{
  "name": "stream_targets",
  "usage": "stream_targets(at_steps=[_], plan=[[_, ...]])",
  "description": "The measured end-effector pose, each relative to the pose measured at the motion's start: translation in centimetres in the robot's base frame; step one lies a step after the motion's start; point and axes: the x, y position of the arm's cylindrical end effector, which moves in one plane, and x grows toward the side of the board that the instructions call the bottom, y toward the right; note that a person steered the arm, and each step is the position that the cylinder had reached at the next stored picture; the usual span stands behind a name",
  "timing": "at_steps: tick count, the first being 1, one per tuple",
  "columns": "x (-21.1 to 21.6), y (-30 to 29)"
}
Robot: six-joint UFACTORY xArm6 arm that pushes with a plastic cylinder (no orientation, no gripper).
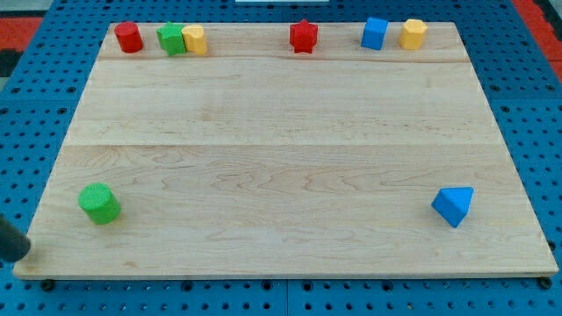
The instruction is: Move green circle upwards
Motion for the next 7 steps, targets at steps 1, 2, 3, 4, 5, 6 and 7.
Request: stream_targets(at_steps=[1,2,3,4,5,6,7], plan=[[-1.7,9.5],[-4.8,11.6],[-0.8,11.6],[-0.7,5.0],[-0.7,2.4],[-2.4,5.2],[-4.3,9.2]])
